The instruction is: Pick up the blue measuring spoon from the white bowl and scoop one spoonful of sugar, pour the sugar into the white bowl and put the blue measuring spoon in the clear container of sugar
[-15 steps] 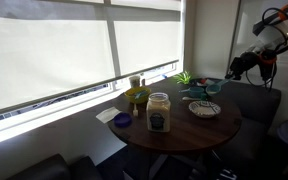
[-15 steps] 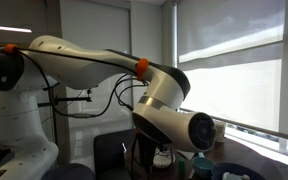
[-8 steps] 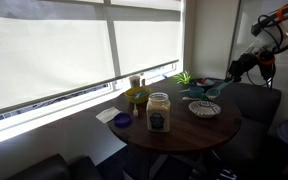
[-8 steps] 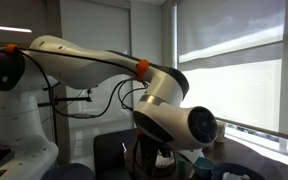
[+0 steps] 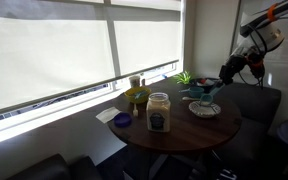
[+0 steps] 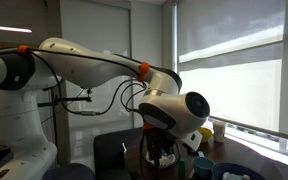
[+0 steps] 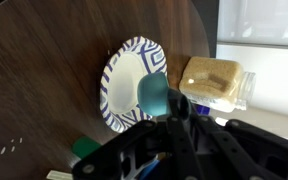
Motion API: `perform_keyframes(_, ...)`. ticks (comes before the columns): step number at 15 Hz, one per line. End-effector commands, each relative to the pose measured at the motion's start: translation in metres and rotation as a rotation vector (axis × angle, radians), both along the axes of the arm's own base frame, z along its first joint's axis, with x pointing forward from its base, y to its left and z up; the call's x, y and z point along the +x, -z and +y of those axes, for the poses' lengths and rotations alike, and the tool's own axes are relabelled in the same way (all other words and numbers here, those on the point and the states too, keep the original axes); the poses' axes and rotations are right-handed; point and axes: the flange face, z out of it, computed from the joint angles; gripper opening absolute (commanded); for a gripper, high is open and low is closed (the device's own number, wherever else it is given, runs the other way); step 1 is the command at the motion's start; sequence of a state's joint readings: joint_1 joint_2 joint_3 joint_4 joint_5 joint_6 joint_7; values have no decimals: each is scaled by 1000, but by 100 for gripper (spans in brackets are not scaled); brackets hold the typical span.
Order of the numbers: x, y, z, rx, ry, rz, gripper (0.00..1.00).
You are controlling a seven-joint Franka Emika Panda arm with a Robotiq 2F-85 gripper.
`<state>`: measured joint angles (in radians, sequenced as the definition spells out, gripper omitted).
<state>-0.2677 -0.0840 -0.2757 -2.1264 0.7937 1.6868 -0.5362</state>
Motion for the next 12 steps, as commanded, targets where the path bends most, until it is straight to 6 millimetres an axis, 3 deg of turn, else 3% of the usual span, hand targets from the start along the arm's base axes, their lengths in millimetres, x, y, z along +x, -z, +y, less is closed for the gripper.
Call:
perform_keyframes(1, 17, -5, 11, -108, -18, 44, 2)
perform_keyframes(12, 45, -16, 54, -383, -179, 47, 2)
